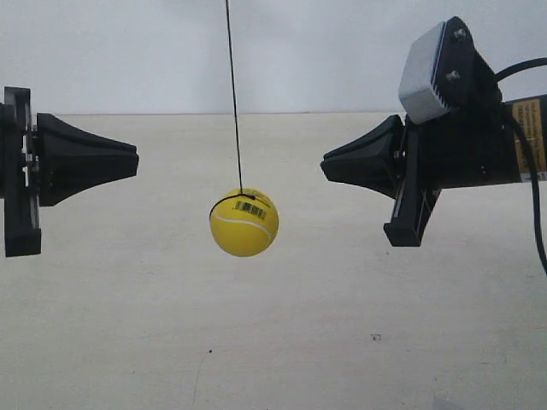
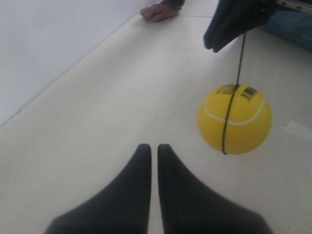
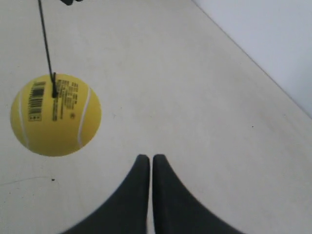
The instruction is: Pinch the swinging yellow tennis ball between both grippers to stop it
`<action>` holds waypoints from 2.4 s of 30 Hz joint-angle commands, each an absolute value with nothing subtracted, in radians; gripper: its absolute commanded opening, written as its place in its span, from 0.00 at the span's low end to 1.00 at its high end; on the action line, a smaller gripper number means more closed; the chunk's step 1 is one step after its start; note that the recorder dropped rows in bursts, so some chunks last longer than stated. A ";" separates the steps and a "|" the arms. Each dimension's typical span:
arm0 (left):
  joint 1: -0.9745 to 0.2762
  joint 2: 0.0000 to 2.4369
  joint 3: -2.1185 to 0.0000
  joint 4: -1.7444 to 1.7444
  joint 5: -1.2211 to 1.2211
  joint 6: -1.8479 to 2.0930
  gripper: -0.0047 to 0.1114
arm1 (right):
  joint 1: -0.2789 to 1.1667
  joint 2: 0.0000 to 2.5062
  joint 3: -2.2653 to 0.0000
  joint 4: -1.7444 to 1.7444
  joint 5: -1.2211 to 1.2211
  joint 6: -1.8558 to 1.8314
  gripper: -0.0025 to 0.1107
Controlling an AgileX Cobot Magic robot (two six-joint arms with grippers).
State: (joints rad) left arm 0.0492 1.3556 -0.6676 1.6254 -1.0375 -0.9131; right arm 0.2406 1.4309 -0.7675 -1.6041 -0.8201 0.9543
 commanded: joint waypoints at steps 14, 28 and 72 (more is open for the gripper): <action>0.048 1.470 -0.661 1.630 -1.182 -0.873 0.08 | 0.238 1.526 -0.768 -1.573 -0.857 0.868 0.02; 0.044 1.543 -0.663 1.628 -1.221 -0.819 0.08 | 0.240 1.528 -0.768 -1.575 -0.953 0.866 0.02; -0.039 1.543 -0.663 1.619 -1.221 -0.814 0.08 | 0.242 1.600 -0.768 -1.557 -1.089 0.846 0.02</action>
State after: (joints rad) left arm -0.0288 1.5408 -0.6676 1.6340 -1.2122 -0.8168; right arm 0.2406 1.6010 -0.7675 -1.5508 -1.0793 0.8463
